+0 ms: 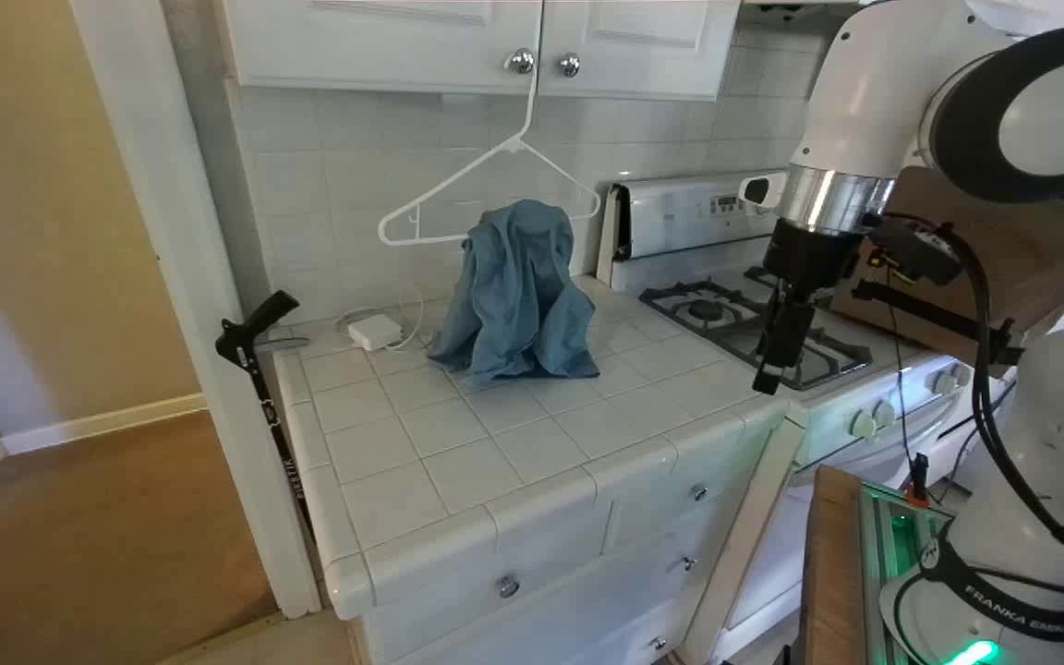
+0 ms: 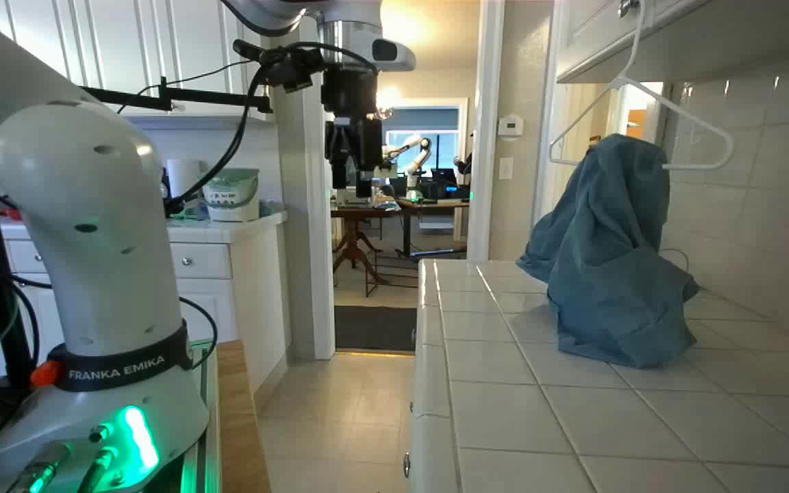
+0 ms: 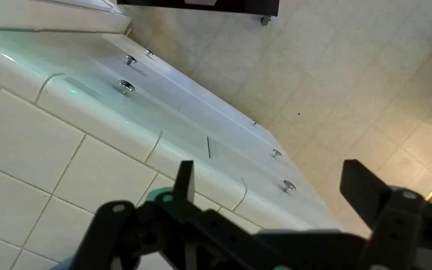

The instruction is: Move the blue object to the counter

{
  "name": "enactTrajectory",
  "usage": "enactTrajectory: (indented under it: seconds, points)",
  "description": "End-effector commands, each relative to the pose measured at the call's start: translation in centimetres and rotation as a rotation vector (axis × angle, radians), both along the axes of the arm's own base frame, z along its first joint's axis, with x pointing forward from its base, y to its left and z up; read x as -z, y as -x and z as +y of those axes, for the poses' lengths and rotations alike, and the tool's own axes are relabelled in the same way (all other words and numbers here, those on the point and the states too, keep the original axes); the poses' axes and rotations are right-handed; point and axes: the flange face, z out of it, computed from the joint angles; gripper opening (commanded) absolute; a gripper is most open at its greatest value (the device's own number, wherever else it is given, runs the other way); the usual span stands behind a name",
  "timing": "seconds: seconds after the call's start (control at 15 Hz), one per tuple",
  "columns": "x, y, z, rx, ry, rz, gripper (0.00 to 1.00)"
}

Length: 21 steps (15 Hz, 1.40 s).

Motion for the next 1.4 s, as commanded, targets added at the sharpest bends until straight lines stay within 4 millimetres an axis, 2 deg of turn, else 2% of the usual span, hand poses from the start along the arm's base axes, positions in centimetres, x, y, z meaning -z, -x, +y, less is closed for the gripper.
enactTrajectory:
  seconds: [0.0, 0.27, 0.47, 0.87, 0.93, 1.0, 1.07, 1.33]
  points:
    - [-0.1, 0.0, 0.0, 0.000, 0.000, 0.001, 1.00]
    - [-0.1, 0.0, 0.0, 0.000, 0.000, 0.001, 1.00]
    - [0.6, -1.9, -0.6, 0.043, 0.032, -0.054, 1.00]
    - [3.2, -7.7, -4.1, 0.143, 0.135, -0.267, 0.98]
    - [3.7, -8.8, -4.7, 0.156, 0.161, -0.306, 0.74]
    - [3.9, -9.7, -5.2, 0.164, 0.184, -0.334, 0.74]
    - [4.3, -10.5, -5.6, 0.174, 0.201, -0.362, 0.69]
    - [5.2, -13.6, -7.4, 0.201, 0.279, -0.432, 0.39]
